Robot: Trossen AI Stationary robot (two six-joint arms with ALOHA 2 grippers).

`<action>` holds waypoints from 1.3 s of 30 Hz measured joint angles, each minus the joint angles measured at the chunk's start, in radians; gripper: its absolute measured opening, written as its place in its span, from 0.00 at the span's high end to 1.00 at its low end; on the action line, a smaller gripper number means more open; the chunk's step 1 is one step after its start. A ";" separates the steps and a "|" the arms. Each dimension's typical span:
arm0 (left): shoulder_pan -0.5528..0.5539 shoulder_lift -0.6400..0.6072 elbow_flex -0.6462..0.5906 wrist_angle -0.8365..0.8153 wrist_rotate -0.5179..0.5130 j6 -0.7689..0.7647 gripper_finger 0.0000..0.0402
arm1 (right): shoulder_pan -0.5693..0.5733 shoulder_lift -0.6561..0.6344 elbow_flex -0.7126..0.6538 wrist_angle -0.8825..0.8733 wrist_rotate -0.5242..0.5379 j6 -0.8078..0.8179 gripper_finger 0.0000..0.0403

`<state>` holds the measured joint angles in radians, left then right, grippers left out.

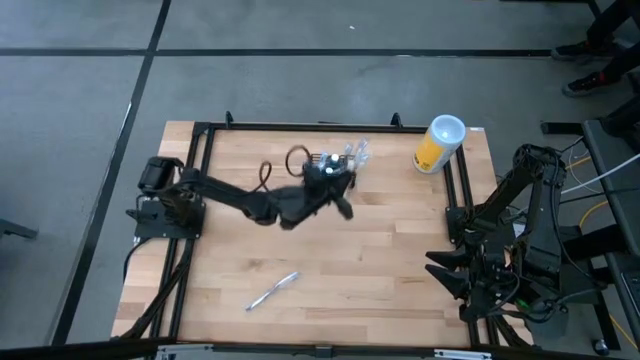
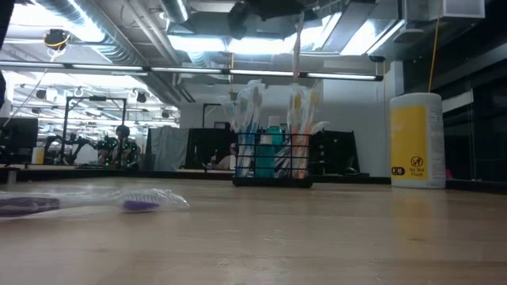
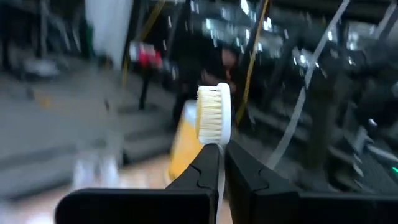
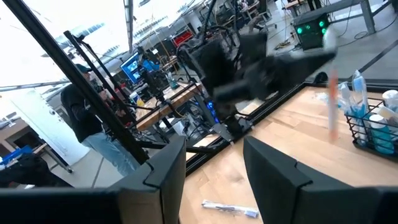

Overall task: Pick & Place toothbrushing station
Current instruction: Put the orange toothbrush into the black mesh organizer

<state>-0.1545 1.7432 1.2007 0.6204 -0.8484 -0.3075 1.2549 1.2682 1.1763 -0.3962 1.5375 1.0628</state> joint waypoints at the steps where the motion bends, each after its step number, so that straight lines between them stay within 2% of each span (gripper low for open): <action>1: 0.021 0.011 0.000 0.070 0.012 0.057 0.99 | 0.000 0.000 0.000 0.000 0.000 0.005 0.59; 3: 0.067 0.031 0.000 0.185 0.069 0.147 0.99 | 0.000 0.000 0.000 0.000 0.000 0.023 0.59; 6: 0.128 0.067 0.000 0.251 0.139 0.203 0.99 | 0.000 0.000 0.000 0.000 0.000 0.034 0.59; 10: 0.185 0.117 0.000 0.378 0.189 0.323 0.99 | 0.000 0.000 0.000 0.000 0.002 0.048 0.59; 18: 0.275 0.198 0.000 0.467 0.292 0.362 0.99 | -0.009 0.000 0.000 -0.001 0.033 0.064 0.59; 28: 0.289 0.268 0.000 0.458 0.316 0.309 0.99 | -0.030 0.000 0.000 -0.001 0.033 0.084 0.59; 39: 0.285 0.269 0.000 0.301 0.301 0.268 0.99 | -0.030 0.000 0.000 0.006 0.033 0.084 0.59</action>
<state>0.1307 2.0125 1.2011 0.9212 -0.5472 -0.0392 1.2247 1.2686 1.1763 -0.3902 1.5707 1.1472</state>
